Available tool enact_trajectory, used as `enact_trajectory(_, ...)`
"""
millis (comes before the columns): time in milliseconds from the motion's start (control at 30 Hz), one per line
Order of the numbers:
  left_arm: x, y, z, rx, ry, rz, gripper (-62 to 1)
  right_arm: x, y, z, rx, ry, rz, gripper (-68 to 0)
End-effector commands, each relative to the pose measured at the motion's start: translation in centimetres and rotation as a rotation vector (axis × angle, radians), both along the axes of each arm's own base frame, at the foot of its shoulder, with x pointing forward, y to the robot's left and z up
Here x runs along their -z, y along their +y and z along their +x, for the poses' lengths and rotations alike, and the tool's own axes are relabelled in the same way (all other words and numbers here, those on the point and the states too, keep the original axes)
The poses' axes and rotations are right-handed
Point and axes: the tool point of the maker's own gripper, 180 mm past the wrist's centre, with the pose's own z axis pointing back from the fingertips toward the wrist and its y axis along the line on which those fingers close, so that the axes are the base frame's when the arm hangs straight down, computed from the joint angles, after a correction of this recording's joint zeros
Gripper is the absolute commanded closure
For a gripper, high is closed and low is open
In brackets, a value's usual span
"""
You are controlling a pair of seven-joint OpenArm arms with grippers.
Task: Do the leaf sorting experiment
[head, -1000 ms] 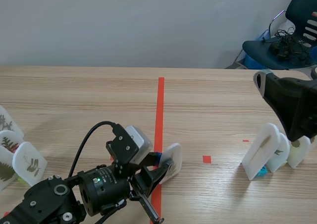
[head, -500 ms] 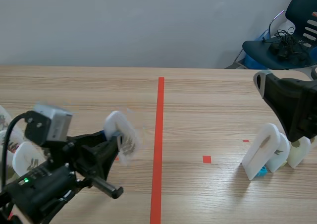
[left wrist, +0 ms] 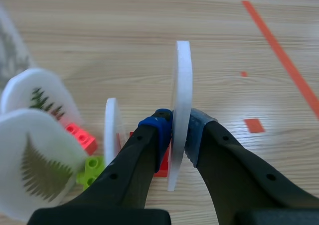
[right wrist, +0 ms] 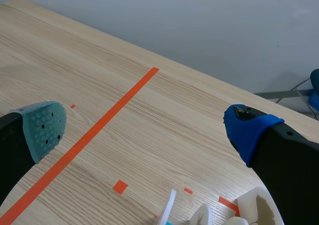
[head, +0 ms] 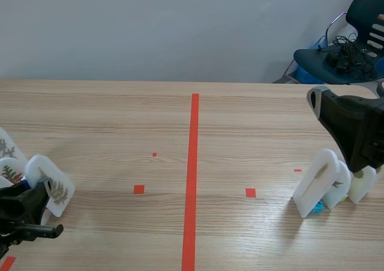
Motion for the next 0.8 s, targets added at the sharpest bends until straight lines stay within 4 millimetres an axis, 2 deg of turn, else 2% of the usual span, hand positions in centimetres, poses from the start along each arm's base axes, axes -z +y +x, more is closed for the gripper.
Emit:
enact_trajectory(0, -0.1, 0.8, 0.5, -0.015, -0.017, -0.004, -4.1, -0.7, -0.2, 0.3, 0.006, -0.028, 0.012, -67.9)
enact_trajectory(167, 0.7, 2.5, 0.6, -0.055, 0.0, 0.008, -4.5, -0.7, -0.2, 0.2, 0.006, -0.028, 0.012, -67.9)
enact_trajectory(200, 0.7, 2.5, 0.7, -0.056, -0.001, 0.009, -6.3, -0.7, -0.2, 0.2, 0.006, -0.028, 0.012, -67.9)
enact_trajectory(267, 0.6, 2.6, 0.7, -0.057, -0.003, 0.009, -13.1, -0.7, -0.2, 0.2, 0.006, -0.028, 0.012, -67.9)
enact_trajectory(400, 0.2, 2.4, 0.8, -0.039, -0.013, 0.007, -34.8, -0.7, -0.2, 0.2, 0.006, -0.028, 0.012, -67.9)
enact_trajectory(467, -0.6, 1.6, 1.0, 0.011, -0.031, -0.006, -41.1, -0.7, -0.2, 0.2, 0.006, -0.028, 0.012, -67.9)
enact_trajectory(567, -3.4, 0.5, 1.3, 0.087, -0.094, -0.042, -43.5, -0.7, -0.2, 0.2, 0.006, -0.028, 0.011, -67.9)
enact_trajectory(700, -8.5, -0.9, 1.3, 0.205, -0.184, -0.028, -44.7, -0.7, -0.2, 0.2, 0.006, -0.028, 0.012, -67.9)
enact_trajectory(767, -11.4, -2.1, 1.0, 0.279, -0.235, -0.044, -53.3, -0.7, -0.2, 0.2, 0.006, -0.028, 0.012, -67.9)
